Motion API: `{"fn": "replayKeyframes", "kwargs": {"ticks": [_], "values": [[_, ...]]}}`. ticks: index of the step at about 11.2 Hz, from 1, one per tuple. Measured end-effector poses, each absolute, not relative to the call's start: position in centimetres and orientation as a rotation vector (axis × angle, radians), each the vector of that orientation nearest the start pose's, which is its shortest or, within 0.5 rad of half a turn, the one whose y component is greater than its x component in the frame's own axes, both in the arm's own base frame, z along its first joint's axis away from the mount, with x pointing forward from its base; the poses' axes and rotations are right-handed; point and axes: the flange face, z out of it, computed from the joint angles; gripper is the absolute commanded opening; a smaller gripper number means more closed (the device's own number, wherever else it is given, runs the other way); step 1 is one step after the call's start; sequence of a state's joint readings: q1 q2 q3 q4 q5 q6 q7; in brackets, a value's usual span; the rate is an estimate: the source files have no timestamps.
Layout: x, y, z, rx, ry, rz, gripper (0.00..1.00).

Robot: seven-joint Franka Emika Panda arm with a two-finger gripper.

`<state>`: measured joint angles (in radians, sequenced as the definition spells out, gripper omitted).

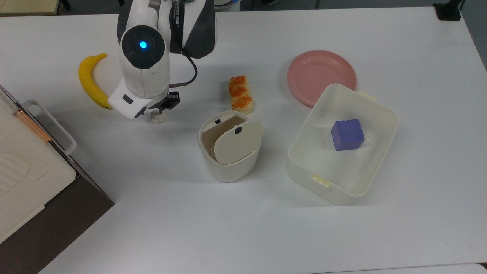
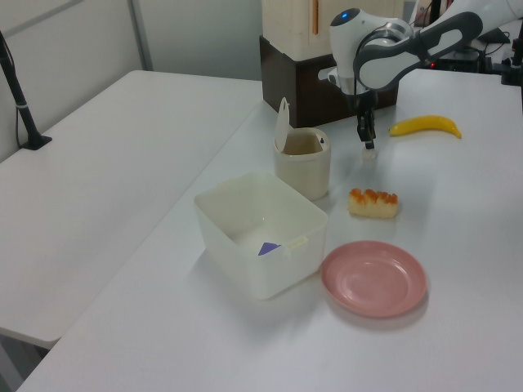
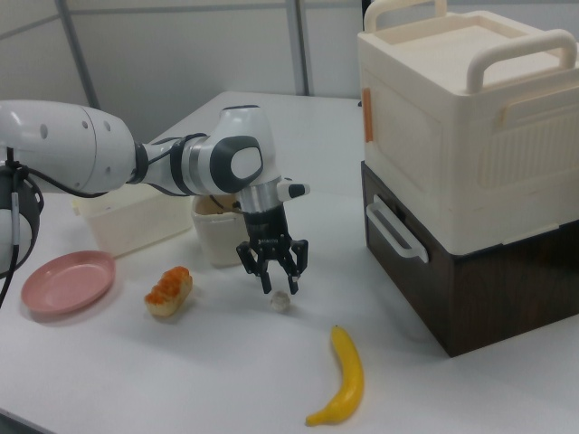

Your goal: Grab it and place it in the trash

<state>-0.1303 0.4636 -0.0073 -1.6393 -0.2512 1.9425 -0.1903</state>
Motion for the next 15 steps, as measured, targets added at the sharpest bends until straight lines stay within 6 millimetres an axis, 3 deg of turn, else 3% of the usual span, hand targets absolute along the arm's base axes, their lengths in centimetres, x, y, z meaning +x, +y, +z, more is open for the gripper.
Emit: {"fn": "replayKeyframes", "kwargs": {"ticks": [5,6,8,11,15], "values": [[65.0,-10.6,32.6,-3.308,-0.277,0.353,0.81],[65.0,-10.6,32.1,-3.305,-0.278,0.365,0.73],[65.0,-10.5,31.3,-3.3,-0.28,0.384,0.47],[65.0,-10.5,30.9,-3.297,-0.283,0.395,0.0],[65.1,-10.1,30.7,-3.293,-0.293,0.395,0.0]]}}
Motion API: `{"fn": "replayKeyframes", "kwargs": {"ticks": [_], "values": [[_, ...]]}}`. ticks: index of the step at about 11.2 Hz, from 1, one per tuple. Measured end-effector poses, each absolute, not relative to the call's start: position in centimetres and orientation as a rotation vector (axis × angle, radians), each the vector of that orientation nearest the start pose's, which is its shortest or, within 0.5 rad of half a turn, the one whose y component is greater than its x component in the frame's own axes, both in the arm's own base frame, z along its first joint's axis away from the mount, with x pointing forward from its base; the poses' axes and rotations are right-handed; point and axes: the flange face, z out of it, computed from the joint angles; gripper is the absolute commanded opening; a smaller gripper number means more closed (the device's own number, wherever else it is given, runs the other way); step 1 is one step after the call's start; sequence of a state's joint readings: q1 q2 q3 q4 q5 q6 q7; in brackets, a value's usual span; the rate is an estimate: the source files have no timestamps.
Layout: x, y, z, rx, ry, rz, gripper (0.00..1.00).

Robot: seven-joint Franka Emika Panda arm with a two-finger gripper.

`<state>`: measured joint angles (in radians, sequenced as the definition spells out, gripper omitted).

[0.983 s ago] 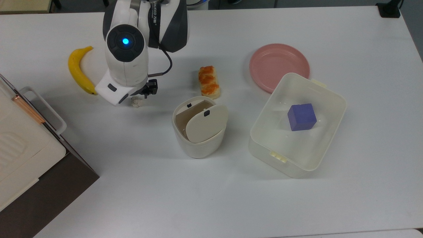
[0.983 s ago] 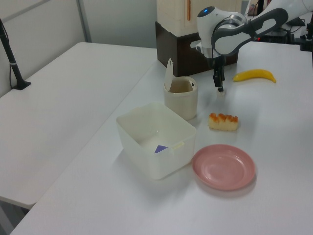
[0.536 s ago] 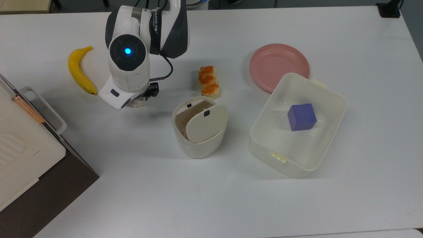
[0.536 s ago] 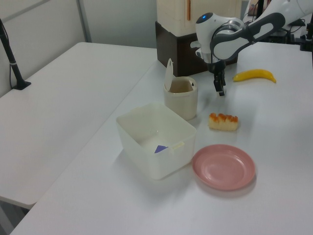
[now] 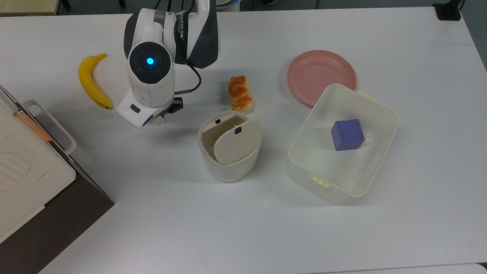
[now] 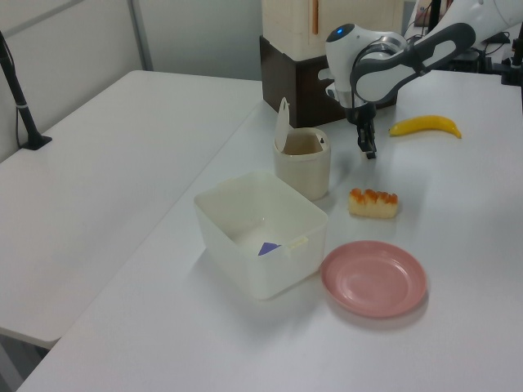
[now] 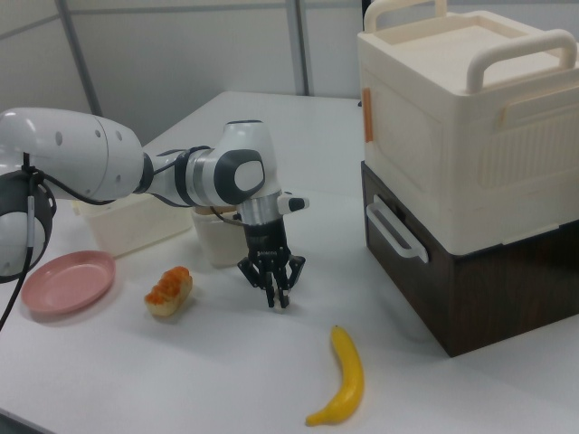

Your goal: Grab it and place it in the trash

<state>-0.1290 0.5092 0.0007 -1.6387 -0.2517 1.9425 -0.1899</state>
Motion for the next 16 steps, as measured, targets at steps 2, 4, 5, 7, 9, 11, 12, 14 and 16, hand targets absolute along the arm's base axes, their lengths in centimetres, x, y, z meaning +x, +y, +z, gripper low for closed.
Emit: {"fn": "replayKeyframes", "kwargs": {"ticks": [2,4,5,7,9,11,12,14,16], "values": [[65.1,-10.1,30.8,-3.294,-0.293,0.393,0.0],[66.3,-9.5,32.8,-3.304,-0.291,0.314,0.0],[67.3,-8.5,34.8,-3.304,-0.274,0.238,0.0],[68.5,-6.2,37.9,-3.306,-0.234,0.125,0.0],[68.9,-4.1,41.2,-3.307,-0.195,0.022,0.0],[68.4,-1.4,44.4,-3.301,-0.153,-0.019,0.0],[68.1,0.0,46.4,-3.297,-0.15,-0.038,0.0],[67.7,2.9,49.3,-3.286,-0.138,-0.087,0.0],[67.5,6.0,49.3,-3.279,-0.144,-0.098,0.0]]}}
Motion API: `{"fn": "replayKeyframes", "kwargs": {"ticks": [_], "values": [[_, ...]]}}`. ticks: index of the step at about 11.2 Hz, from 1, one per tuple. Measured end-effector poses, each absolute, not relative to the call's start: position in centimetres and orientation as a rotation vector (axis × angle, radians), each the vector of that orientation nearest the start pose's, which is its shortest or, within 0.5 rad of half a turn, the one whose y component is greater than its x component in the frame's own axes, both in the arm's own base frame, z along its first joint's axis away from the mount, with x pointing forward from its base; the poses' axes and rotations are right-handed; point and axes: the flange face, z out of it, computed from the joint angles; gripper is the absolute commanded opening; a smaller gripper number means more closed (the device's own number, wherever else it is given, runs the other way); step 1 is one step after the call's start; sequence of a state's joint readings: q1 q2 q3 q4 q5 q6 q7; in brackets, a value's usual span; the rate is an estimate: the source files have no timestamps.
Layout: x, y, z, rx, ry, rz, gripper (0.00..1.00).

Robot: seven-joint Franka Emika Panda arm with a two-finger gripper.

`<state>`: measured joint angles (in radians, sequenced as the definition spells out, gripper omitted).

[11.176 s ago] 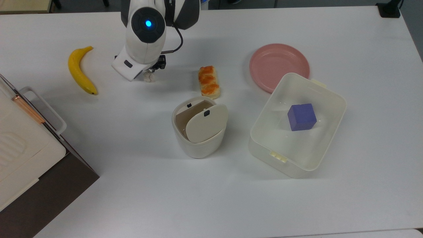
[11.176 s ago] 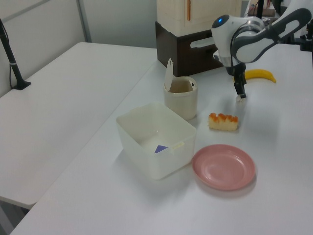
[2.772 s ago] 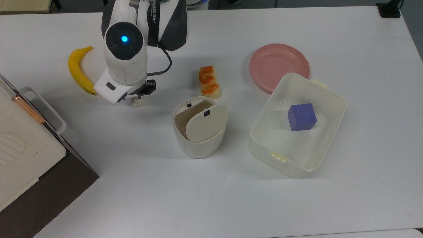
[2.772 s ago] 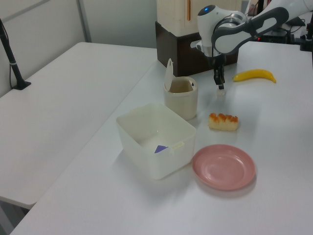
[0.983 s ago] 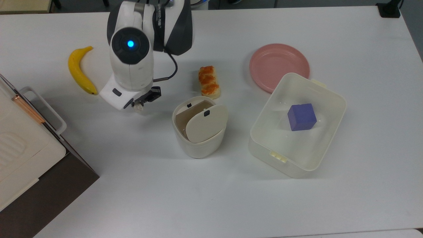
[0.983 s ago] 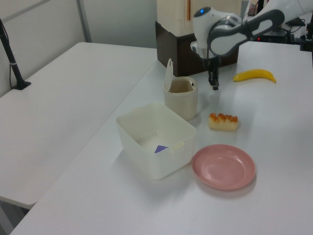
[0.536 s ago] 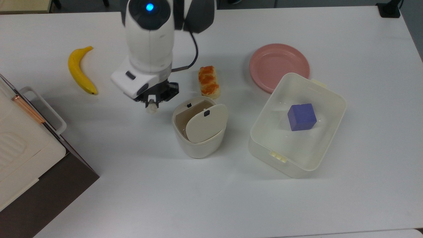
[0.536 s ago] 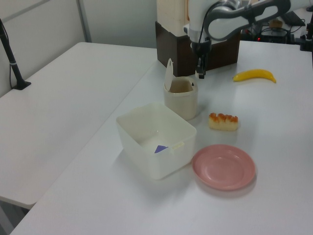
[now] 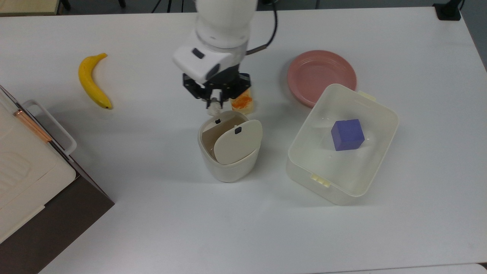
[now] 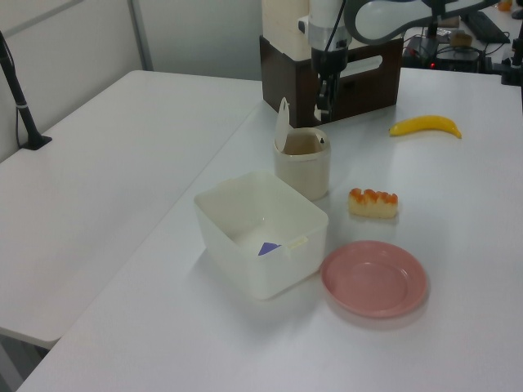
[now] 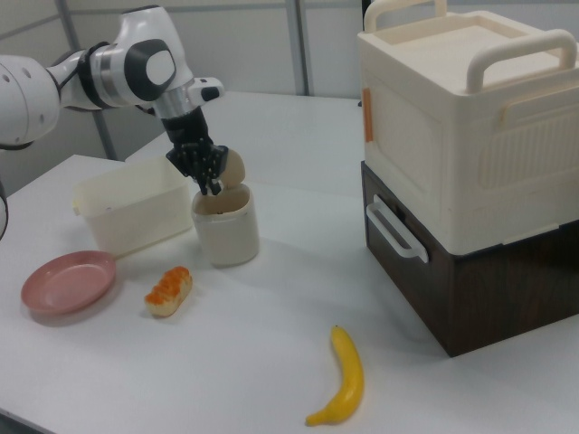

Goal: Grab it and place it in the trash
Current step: 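Carry the paper ball over the trash bin flap and release it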

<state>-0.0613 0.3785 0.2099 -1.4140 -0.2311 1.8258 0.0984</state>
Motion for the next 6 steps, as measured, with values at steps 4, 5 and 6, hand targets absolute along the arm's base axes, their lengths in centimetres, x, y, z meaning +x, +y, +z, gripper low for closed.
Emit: {"fn": "replayKeyframes", "kwargs": {"ticks": [4,5,6], "values": [[67.9,9.7,48.0,-3.302,-0.075,-0.156,0.0],[68.2,9.8,47.8,-3.302,-0.054,-0.184,0.0],[68.6,9.8,47.5,-3.299,-0.03,-0.222,0.0]]}}
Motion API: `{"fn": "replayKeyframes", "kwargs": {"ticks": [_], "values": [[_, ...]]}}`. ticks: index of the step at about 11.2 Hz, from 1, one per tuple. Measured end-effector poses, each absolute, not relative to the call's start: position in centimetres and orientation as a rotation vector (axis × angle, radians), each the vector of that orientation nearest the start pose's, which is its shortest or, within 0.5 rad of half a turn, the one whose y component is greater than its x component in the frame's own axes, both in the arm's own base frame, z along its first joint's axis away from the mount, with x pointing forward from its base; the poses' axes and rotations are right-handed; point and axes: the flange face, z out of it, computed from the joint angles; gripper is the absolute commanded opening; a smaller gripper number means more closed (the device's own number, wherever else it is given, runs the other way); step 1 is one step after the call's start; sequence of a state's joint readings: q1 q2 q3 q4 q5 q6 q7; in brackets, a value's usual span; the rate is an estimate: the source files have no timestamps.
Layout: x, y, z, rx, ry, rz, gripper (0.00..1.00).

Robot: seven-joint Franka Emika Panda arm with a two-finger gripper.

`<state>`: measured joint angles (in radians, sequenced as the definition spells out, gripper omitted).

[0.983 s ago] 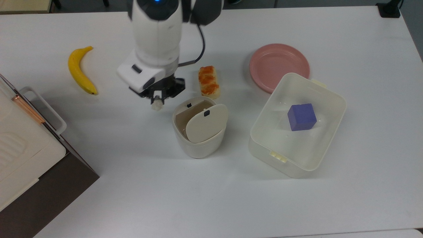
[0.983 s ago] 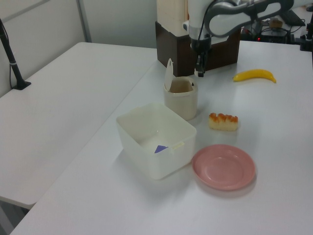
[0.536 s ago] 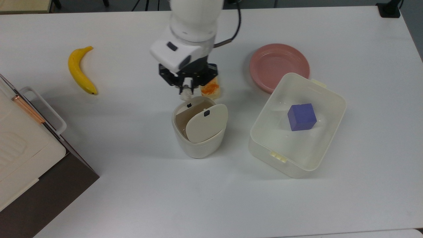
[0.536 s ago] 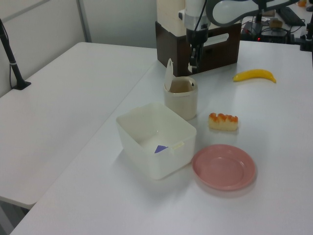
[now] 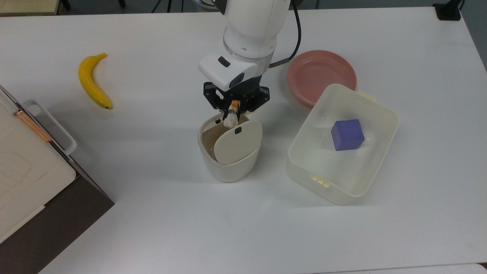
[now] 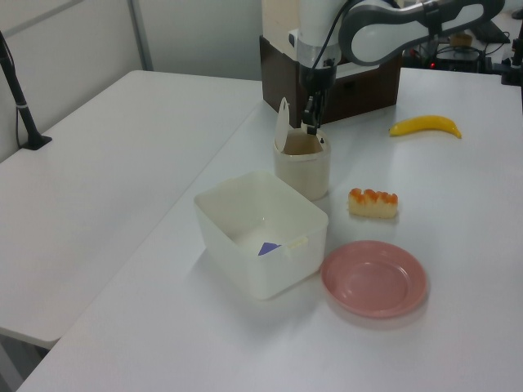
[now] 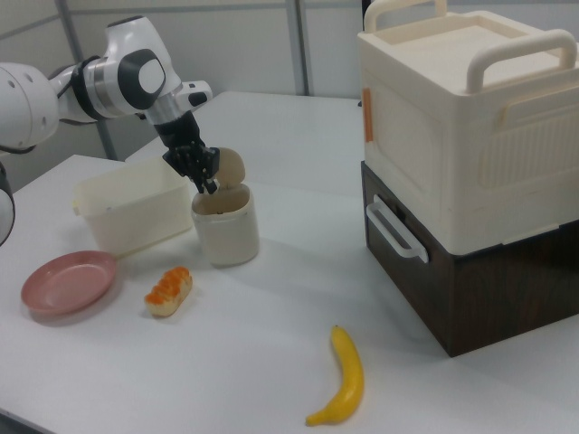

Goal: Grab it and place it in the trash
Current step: 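Carry the paper ball over the trash bin flap and release it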

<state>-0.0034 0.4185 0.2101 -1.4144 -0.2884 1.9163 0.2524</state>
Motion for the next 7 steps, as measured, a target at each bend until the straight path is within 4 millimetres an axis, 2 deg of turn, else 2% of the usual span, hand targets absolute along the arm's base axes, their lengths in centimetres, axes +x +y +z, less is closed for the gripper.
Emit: {"fn": "replayKeyframes", "kwargs": {"ticks": [2,3,4,5,6,7], "values": [[69.4,9.8,45.5,-3.315,0.024,-0.244,0.0],[70.0,9.8,44.1,-3.314,0.053,-0.256,0.15],[70.3,9.7,43.2,-3.313,0.069,-0.258,0.44],[70.4,9.5,42.9,-3.313,0.079,-0.254,0.67],[70.5,9.2,43.0,-3.313,0.094,-0.257,0.81],[70.5,8.9,43.1,-3.312,0.116,-0.26,1.0]]}}
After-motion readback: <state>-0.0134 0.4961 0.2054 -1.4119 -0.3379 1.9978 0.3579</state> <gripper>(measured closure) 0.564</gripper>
